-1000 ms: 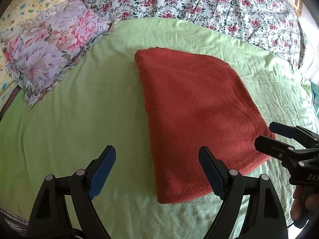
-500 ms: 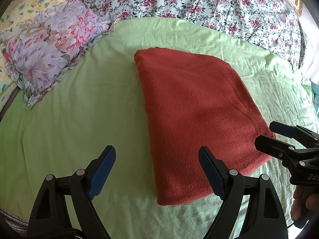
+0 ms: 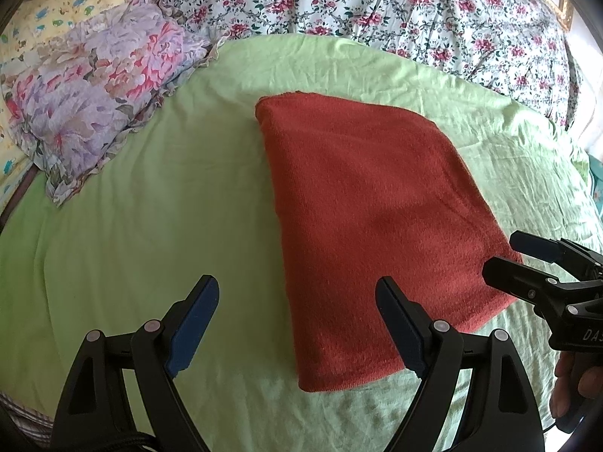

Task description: Fold small clothes

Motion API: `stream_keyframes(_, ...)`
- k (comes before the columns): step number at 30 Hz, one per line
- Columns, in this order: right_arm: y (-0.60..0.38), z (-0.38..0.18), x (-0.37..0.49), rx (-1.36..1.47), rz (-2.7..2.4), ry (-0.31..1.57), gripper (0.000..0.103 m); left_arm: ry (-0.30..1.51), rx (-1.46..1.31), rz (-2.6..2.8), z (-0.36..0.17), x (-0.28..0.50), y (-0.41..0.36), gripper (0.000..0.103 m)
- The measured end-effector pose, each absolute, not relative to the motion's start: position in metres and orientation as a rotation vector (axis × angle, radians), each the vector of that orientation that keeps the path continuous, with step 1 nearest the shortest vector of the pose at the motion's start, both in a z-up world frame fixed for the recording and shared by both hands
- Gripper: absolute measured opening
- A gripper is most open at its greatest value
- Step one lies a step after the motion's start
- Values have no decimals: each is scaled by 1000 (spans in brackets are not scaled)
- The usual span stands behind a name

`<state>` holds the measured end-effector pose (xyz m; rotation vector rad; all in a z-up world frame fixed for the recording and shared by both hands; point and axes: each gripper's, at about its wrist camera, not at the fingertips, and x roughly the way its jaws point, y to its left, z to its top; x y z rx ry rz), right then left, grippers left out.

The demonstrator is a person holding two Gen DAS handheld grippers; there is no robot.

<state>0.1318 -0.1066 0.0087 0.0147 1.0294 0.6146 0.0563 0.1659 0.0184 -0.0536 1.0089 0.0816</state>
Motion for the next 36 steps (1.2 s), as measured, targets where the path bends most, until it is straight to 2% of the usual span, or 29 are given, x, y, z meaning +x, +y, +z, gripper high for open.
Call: stream_keyframes(36,-118,-3,142,96,573,1065,87,1045,-114,135,7,66,180,85)
